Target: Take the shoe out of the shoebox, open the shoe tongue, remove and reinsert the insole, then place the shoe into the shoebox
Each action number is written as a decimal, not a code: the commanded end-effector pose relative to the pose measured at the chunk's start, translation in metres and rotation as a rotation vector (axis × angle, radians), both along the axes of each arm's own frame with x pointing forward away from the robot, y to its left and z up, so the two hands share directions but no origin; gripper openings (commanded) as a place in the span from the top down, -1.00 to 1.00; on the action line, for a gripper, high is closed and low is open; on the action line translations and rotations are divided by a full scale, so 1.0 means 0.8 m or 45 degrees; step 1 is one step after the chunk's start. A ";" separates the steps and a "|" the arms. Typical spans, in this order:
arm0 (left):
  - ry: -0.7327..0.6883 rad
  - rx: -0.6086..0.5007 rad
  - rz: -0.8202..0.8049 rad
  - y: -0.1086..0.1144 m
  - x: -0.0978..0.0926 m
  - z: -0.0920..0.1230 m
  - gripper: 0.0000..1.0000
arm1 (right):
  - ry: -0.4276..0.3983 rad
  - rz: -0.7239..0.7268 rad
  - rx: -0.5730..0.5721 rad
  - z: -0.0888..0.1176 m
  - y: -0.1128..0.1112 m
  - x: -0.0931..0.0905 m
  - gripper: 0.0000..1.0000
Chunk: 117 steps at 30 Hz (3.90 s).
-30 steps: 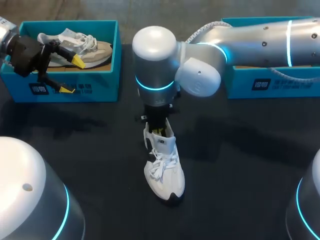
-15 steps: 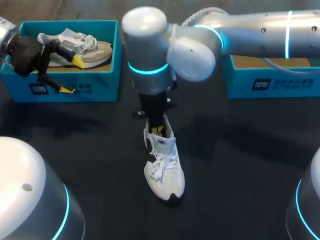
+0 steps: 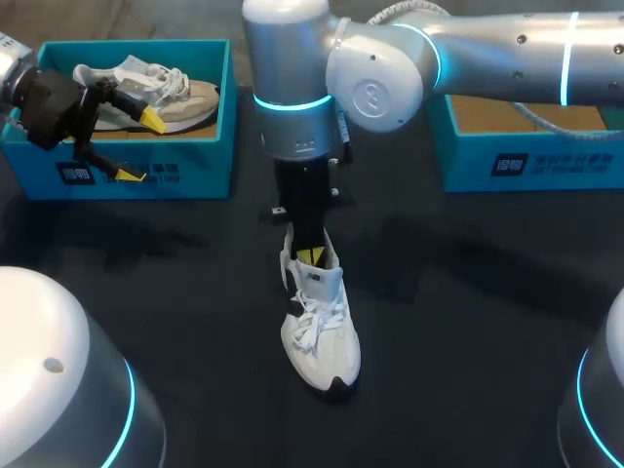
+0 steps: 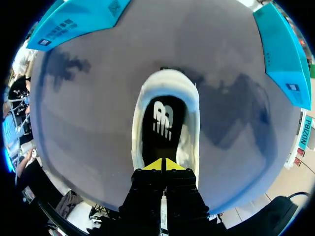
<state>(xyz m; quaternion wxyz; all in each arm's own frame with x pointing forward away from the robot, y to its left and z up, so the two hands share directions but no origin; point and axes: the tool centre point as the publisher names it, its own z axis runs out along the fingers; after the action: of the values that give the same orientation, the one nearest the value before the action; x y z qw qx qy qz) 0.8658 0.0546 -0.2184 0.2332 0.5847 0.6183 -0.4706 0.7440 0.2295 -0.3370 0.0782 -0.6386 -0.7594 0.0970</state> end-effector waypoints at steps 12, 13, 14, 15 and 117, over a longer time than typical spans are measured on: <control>0.000 0.003 -0.003 0.001 0.001 0.000 -1.00 | 0.065 -0.029 0.003 -0.002 -0.007 -0.025 -0.28; 0.000 0.003 -0.003 0.001 0.001 0.000 -1.00 | 0.065 -0.029 0.003 -0.001 -0.006 -0.024 -1.00; 0.000 0.003 -0.003 0.001 0.001 0.000 -1.00 | 0.064 -0.022 0.006 -0.001 -0.004 -0.024 -1.00; 0.000 0.003 -0.003 0.001 0.001 0.000 -1.00 | 0.062 -0.019 0.009 0.000 -0.003 -0.023 -1.00; 0.000 0.003 -0.003 0.001 0.001 0.000 -1.00 | -0.173 -0.154 -0.109 0.066 -0.002 -0.113 0.57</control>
<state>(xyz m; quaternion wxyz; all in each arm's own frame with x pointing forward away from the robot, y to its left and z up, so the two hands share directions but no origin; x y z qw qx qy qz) 0.8658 0.0546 -0.2184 0.2332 0.5847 0.6183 -0.4706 0.6482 0.2229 -0.2805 0.0032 -0.6934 -0.7164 0.0769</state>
